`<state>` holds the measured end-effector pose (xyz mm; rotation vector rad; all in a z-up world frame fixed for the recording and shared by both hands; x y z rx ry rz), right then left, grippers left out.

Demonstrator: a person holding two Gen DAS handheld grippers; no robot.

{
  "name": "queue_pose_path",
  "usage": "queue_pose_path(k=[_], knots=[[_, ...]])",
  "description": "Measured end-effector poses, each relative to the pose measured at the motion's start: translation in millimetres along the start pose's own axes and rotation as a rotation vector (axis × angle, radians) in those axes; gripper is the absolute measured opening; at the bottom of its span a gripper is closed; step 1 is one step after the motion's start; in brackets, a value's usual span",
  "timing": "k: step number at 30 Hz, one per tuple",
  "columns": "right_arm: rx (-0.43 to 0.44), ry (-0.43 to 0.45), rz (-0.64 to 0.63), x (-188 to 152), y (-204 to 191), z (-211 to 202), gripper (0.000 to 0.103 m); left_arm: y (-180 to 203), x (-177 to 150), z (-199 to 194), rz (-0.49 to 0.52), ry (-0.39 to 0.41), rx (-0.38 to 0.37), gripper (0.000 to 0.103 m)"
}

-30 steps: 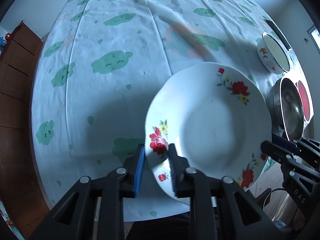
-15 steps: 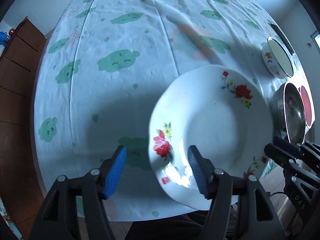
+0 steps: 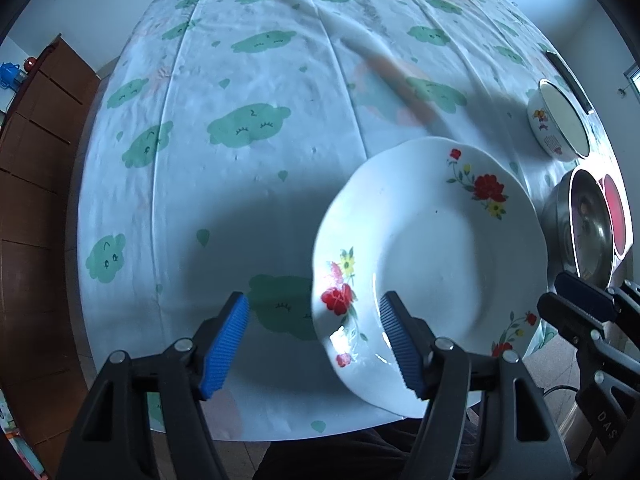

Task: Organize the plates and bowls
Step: 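Lower the red-flower plate onto the stack and open both tools, then move both tools to the rim of the pink plastic bowl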

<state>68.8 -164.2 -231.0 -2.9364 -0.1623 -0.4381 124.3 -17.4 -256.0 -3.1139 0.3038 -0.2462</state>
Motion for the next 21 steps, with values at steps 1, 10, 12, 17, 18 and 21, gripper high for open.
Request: queue_pose_path(k=[1, 10, 12, 17, 18, 21], knots=[[0.001, 0.000, -0.001, 0, 0, 0, 0.026, 1, -1, -1, 0.001, 0.002, 0.001, 0.069], [-0.010, 0.023, 0.013, -1, 4, -5, 0.043, 11, -2, -21, 0.024, 0.073, 0.010, 0.073], [-0.006, 0.033, 0.010, -1, 5, -7, 0.043, 12, -1, -23, 0.026, 0.080, 0.013, 0.073], [0.005, 0.060, 0.011, -1, 7, -14, 0.043, 17, 1, -28, 0.030, 0.090, 0.016, 0.073], [0.009, 0.065, 0.013, -1, 7, -15, 0.043, 18, 1, -28, 0.032, 0.092, 0.018, 0.073], [0.010, 0.089, 0.013, -1, 9, -22, 0.043, 23, 1, -33, 0.039, 0.097, 0.025, 0.073]])
Point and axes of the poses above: each gripper's, at about its wrist camera, not at the fingertips, and z roughly the way its jaws point, y to its right, x to its top, the point moved 6 cm from there along z, roughly the way its jaws point, and after that the axes turned 1 degree about -z, right-handed, at the moved point
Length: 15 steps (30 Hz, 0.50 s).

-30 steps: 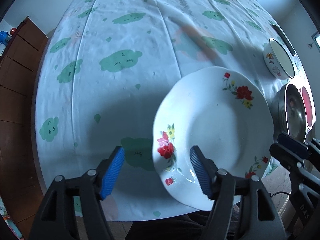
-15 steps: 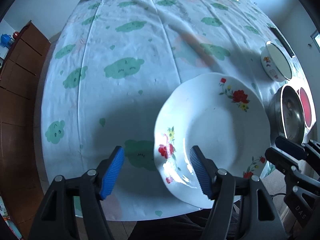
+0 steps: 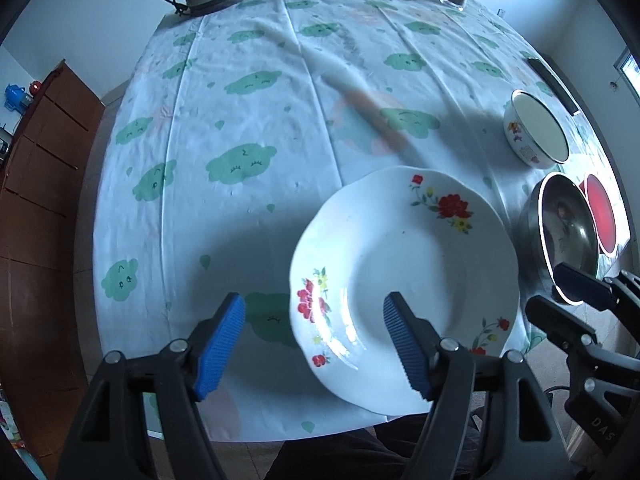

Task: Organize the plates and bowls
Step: 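Move both tools to the rim of the pink plastic bowl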

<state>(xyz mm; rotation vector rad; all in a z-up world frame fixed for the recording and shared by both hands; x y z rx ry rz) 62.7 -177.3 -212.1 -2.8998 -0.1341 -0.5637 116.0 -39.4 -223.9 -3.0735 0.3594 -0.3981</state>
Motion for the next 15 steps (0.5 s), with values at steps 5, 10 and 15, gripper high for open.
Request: queue_pose_path(k=[5, 10, 15], knots=[[-0.001, 0.045, 0.009, 0, 6, -15, 0.043, 12, 4, -11, 0.022, 0.016, 0.000, 0.073], [-0.004, 0.079, 0.053, -2, 24, -28, 0.043, 30, 10, -18, 0.051, 0.023, -0.008, 0.073], [-0.007, 0.114, 0.100, -5, 44, -42, 0.043, 48, 19, -27, 0.073, 0.035, -0.019, 0.073]])
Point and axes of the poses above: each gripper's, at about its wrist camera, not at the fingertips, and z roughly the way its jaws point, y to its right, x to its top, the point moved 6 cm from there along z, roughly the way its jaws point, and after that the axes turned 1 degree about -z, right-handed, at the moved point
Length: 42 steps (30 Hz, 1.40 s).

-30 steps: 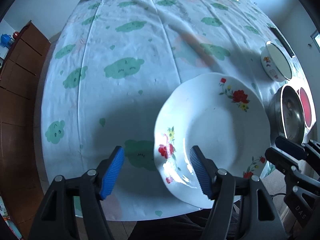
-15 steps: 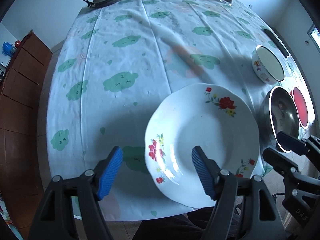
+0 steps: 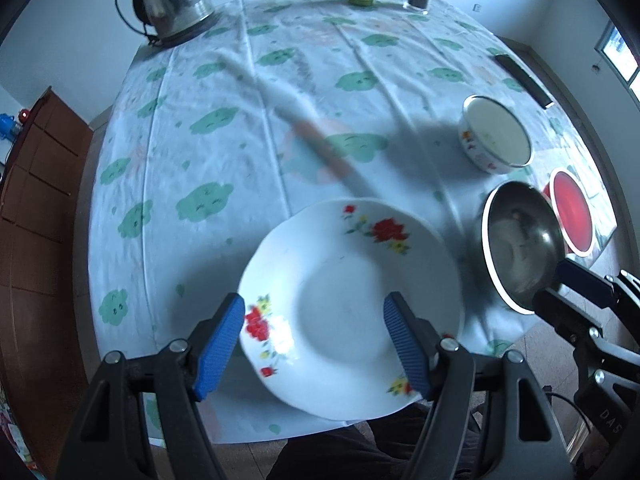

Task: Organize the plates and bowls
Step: 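Move both tools to the rim of the pink plastic bowl, then close both tools on the pink plastic bowl rim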

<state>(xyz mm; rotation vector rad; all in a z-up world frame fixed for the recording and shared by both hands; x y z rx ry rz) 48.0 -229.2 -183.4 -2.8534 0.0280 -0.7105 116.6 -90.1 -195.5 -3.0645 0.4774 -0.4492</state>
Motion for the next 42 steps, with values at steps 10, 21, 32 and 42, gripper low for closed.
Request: queue_pose_path(k=[10, 21, 32, 42], knots=[[-0.074, 0.064, 0.162, -3, 79, -24, 0.043, 50, 22, -14, 0.069, 0.036, -0.015, 0.073], [-0.169, 0.056, 0.373, -33, 184, -31, 0.043, 80, 28, -17, 0.115, 0.058, -0.022, 0.073], [-0.120, 0.054, 0.465, -46, 220, -21, 0.043, 179, 56, -3, 0.239, 0.046, -0.116, 0.070], [-0.098, 0.057, 0.477, -42, 231, -13, 0.041, 239, 74, 18, 0.345, -0.017, -0.130, 0.052]])
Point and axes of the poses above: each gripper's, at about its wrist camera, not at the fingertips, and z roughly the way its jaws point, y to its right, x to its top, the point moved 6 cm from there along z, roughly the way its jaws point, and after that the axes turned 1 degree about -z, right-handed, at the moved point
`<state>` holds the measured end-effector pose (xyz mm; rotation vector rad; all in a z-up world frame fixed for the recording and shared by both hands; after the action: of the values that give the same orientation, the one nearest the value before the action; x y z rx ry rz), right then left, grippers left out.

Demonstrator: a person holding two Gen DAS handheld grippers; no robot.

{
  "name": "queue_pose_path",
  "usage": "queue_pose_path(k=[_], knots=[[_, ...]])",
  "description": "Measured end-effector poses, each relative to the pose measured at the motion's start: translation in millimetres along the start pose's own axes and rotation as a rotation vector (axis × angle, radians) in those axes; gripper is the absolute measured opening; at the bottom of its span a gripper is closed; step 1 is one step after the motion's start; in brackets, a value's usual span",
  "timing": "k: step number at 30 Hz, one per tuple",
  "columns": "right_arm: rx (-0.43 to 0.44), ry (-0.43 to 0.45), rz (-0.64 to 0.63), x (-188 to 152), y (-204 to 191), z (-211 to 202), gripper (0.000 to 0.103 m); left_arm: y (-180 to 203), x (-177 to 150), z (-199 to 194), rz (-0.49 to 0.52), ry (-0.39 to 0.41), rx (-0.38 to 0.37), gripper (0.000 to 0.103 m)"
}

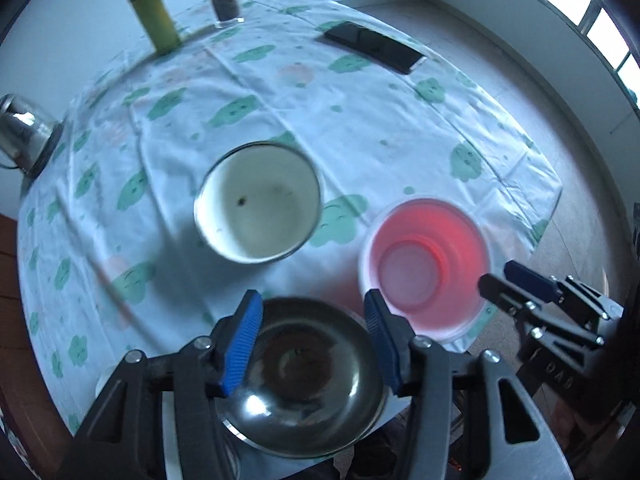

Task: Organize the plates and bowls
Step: 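Close both tools on the pink plastic bowl rim, then lift the pink plastic bowl with both tools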

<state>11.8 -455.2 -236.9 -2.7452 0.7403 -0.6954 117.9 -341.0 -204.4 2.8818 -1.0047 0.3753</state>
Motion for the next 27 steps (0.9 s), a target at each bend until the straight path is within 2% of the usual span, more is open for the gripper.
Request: queue_pose_path(k=[9, 14, 16, 19, 21, 27], knots=[[0.011, -0.023, -0.005, 2, 0, 11, 0.041, 16, 10, 24, 0.044, -0.056, 0.008, 0.052], [0.010, -0.030, 0.001, 0, 1, 14, 0.041, 20, 7, 39, 0.061, -0.092, 0.018, 0.033], [0.012, -0.031, 0.000, 0, 1, 14, 0.033, 21, 7, 43, 0.069, -0.099, 0.025, 0.020], [0.021, -0.044, -0.003, -2, 1, 18, 0.020, 26, 5, 47, 0.061, -0.128, -0.021, 0.010], [0.029, -0.046, -0.013, -3, -2, 18, 0.013, 30, 4, 48, 0.074, -0.126, -0.018, 0.007], [0.028, -0.028, -0.011, 0, -3, 10, 0.011, 28, 3, 40, 0.046, -0.120, -0.043, 0.007]])
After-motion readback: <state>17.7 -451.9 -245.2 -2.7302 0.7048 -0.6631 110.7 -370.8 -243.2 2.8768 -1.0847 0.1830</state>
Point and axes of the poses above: each gripper's, at about its wrist camera, not at the fingertips, and z roughly the way its jaws point, y to its right, x to its top, the point moved 6 cm from there along z, roughly the way its jaws point, and after that the axes turned 1 degree about -z, right-handed, at the moved point
